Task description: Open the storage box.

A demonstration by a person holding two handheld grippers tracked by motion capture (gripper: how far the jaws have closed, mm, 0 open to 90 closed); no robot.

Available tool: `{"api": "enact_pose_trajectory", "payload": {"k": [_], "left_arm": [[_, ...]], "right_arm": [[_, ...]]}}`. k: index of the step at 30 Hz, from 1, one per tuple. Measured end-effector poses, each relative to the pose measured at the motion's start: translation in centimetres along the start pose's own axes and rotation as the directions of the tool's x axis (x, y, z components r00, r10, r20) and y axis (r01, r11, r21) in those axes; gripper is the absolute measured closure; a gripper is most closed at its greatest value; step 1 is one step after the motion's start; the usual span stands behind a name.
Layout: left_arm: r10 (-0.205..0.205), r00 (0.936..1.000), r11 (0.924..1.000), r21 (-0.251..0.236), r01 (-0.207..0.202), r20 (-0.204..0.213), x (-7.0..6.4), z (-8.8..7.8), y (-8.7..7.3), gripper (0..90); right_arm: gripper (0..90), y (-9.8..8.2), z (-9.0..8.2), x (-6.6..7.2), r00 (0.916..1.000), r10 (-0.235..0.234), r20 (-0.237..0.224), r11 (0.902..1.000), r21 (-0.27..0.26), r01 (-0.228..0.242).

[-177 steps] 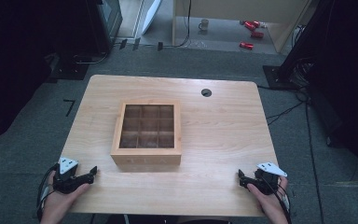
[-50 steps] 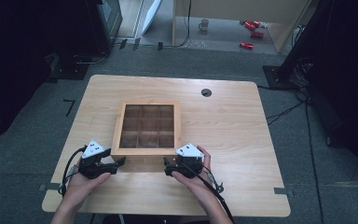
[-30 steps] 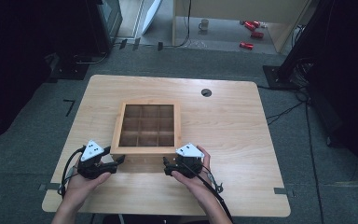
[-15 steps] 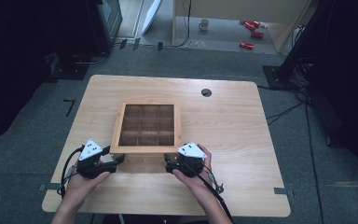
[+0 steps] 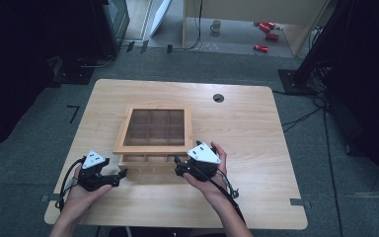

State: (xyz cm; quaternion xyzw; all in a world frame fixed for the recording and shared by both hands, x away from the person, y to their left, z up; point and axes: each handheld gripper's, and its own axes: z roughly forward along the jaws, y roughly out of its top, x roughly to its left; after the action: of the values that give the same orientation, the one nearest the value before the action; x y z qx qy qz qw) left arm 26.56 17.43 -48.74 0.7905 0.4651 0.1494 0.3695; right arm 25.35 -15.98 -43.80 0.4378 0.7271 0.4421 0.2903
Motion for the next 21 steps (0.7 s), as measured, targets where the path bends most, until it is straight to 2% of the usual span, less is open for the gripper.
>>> {"api": "enact_pose_trajectory", "payload": {"k": [6, 8, 10, 14, 21], "left_arm": [[-0.009, 0.9995, 0.9974, 0.071, 0.011, -0.031, 0.7, 1.4, -1.5, 17.7], [0.008, 0.9987, 0.9992, 0.040, -0.006, -0.051, 0.7, 1.5, -2.0, 18.0], [0.001, 0.9982, 0.9999, 0.013, 0.000, -0.060, 0.7, 1.6, -2.3, 18.0], [0.048, 0.9925, 0.9987, 0.018, -0.047, -0.112, 0.0, 1.8, -2.5, 18.5], [0.048, 0.9927, 0.9987, 0.018, -0.047, -0.111, 0.0, 1.8, -2.4, 18.6]], "right_arm": [[15.3, 1.8, -0.2, -0.5, 0.9994, -0.035, 0.008, 0.9986, -0.039, 0.035], [15.3, 2.5, -0.2, -0.7, 0.9991, -0.042, 0.009, 0.9975, -0.057, 0.042], [15.3, 3.2, -0.2, -0.9, 0.9989, -0.044, 0.014, 0.9967, -0.068, 0.045], [15.4, 4.5, 0.2, -1.2, 0.9976, -0.062, 0.033, 0.9954, -0.071, 0.064], [15.5, 6.7, 0.8, -1.8, 0.9961, -0.082, 0.034, 0.9931, -0.081, 0.084]]}}
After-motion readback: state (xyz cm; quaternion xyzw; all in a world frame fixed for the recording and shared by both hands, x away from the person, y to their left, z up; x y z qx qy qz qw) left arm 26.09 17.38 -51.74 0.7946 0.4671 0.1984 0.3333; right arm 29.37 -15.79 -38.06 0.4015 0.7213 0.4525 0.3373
